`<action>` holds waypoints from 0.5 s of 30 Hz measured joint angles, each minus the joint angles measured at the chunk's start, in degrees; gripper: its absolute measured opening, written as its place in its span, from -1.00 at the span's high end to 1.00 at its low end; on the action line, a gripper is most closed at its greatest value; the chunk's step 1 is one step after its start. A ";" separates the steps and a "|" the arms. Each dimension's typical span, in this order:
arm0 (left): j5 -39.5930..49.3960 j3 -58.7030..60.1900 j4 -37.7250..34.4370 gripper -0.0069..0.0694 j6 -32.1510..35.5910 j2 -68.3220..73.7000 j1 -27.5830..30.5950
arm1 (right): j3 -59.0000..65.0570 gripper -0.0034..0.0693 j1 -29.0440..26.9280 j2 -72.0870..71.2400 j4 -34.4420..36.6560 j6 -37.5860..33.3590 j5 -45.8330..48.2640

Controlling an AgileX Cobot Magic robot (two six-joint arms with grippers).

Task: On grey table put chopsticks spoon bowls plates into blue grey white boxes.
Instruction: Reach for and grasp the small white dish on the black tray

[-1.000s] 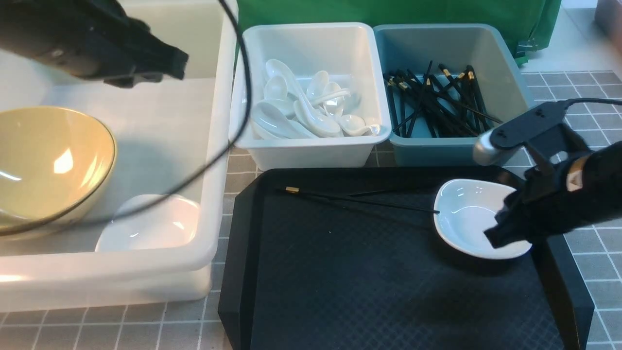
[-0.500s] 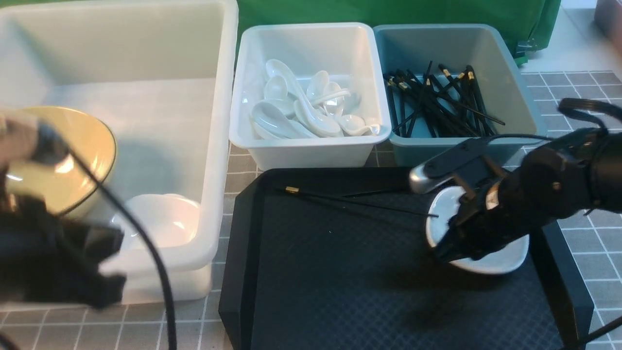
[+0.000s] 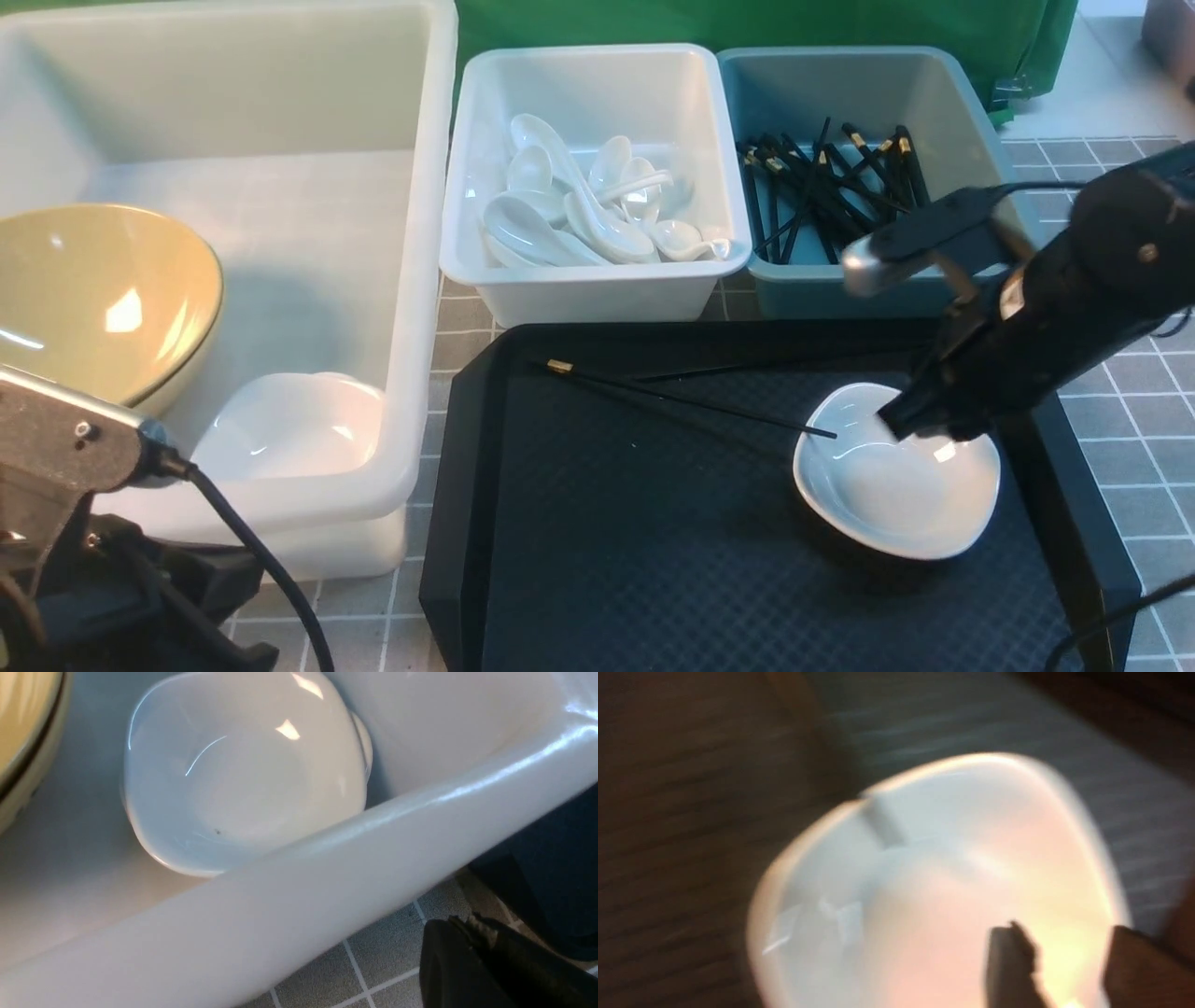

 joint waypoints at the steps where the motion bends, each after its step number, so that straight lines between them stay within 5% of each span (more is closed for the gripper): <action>1: -0.58 0.06 -0.15 0.84 0.00 0.00 0.00 | 0.00 -0.25 -1.09 0.94 -0.14 0.00 -0.98; 4: -1.25 0.11 -0.15 0.84 0.00 0.00 0.00 | 0.00 -0.51 -2.22 4.21 -0.27 -0.51 -2.73; 7: -1.41 0.11 -0.15 0.84 0.00 0.00 0.00 | 0.00 -0.56 -2.29 7.47 -0.08 -1.39 -2.85; 12: -1.41 0.11 -0.15 0.84 0.05 -0.11 0.00 | -0.22 -0.35 -2.29 9.35 0.83 -1.44 -1.84; 15: -1.34 -0.05 0.10 0.84 0.60 -0.60 -0.05 | -0.49 0.01 -2.42 9.26 0.88 -1.44 -0.61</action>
